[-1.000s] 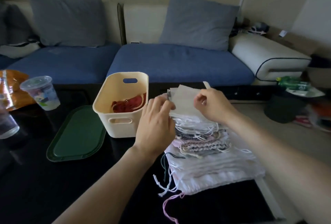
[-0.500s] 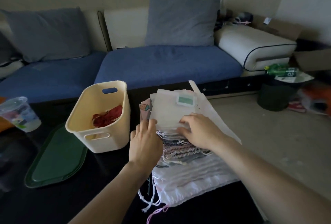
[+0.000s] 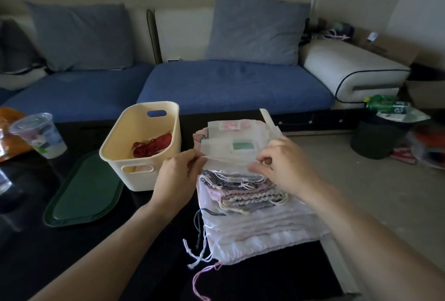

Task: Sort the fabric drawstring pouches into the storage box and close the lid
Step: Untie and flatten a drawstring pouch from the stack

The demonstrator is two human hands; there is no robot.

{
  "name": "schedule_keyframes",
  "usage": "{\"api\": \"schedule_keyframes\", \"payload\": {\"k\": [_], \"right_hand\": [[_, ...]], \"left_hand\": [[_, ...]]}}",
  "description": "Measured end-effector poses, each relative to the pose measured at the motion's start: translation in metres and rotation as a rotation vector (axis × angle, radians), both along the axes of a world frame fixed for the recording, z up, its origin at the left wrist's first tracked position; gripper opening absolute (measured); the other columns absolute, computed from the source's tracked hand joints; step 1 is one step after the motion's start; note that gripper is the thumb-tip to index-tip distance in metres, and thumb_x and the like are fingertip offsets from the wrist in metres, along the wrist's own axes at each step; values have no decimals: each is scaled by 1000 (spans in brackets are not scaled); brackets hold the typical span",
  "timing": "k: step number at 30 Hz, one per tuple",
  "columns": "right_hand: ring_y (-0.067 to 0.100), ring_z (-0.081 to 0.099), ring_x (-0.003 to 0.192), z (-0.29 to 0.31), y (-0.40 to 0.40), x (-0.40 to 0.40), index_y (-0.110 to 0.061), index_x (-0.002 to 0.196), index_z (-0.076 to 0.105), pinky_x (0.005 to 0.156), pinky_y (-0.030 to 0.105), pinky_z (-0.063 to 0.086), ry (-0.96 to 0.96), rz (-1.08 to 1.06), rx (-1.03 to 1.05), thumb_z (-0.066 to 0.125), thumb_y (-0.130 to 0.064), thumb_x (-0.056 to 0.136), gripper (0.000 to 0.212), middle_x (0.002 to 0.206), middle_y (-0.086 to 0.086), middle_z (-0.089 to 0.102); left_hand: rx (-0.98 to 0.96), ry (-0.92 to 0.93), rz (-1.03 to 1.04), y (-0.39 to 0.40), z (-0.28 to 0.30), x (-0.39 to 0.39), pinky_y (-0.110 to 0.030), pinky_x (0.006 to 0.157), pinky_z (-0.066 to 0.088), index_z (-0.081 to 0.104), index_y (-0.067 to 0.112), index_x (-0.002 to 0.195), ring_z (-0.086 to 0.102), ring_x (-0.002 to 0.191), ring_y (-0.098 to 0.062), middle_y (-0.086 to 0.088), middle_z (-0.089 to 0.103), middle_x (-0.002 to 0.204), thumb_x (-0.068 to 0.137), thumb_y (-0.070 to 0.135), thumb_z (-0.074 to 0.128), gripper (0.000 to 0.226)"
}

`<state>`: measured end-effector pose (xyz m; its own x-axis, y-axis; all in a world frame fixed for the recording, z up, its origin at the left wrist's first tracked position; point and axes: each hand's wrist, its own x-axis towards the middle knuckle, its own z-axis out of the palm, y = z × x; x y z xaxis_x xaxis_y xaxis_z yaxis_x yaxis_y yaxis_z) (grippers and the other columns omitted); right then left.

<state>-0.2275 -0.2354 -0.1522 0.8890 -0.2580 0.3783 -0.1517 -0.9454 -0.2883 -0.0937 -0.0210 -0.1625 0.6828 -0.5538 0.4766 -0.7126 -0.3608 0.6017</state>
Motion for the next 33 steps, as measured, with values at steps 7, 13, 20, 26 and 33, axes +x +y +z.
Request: {"api": "schedule_keyframes", "payload": {"k": [7, 13, 20, 26, 33], "right_hand": [[13, 49, 94, -18, -11, -15, -28, 77, 70, 82, 41, 51, 112, -37, 24, 67, -41, 92, 20, 88, -13, 61], [9, 61, 57, -11, -2, -22, -10, 67, 71, 58, 18, 44, 135, -119, 605, 63, -43, 96, 44, 63, -4, 69], [23, 70, 81, -2, 2, -28, -14, 63, 55, 65, 30, 51, 134, -104, 1467, 62, -33, 97, 39, 90, 14, 74], [19, 59, 61, -3, -8, -27, -17, 51, 44, 46, 25, 48, -61, -379, 1827, 56, -29, 100, 52, 68, 8, 63], [22, 59, 84, -1, -13, -21, -21, 59, 37, 67, 30, 49, -364, -520, 2101, 61, -21, 94, 42, 86, 8, 61]], "left_hand": [[67, 151, -65, 13, -4, 4, -37, 61, 53, 62, 16, 89, 61, 54, -16, -1, 63, 59, 101, 25, 52, 18], [-78, 711, 49, 11, 3, 3, -36, 52, 48, 59, 1, 85, 45, 43, -17, -9, 49, 60, 106, 23, 41, 35], [96, 777, 167, 20, -21, -6, -31, 48, 38, 51, 7, 69, 40, 48, -22, -10, 43, 59, 99, 27, 50, 37], [-330, 853, 226, 18, -6, -10, -44, 74, 53, 55, 6, 64, 52, 59, -23, -9, 53, 59, 97, 17, 52, 35], [-630, 871, 234, 10, 3, -12, -48, 85, 56, 59, 3, 66, 60, 64, -25, -4, 60, 49, 97, 8, 50, 32]]}}
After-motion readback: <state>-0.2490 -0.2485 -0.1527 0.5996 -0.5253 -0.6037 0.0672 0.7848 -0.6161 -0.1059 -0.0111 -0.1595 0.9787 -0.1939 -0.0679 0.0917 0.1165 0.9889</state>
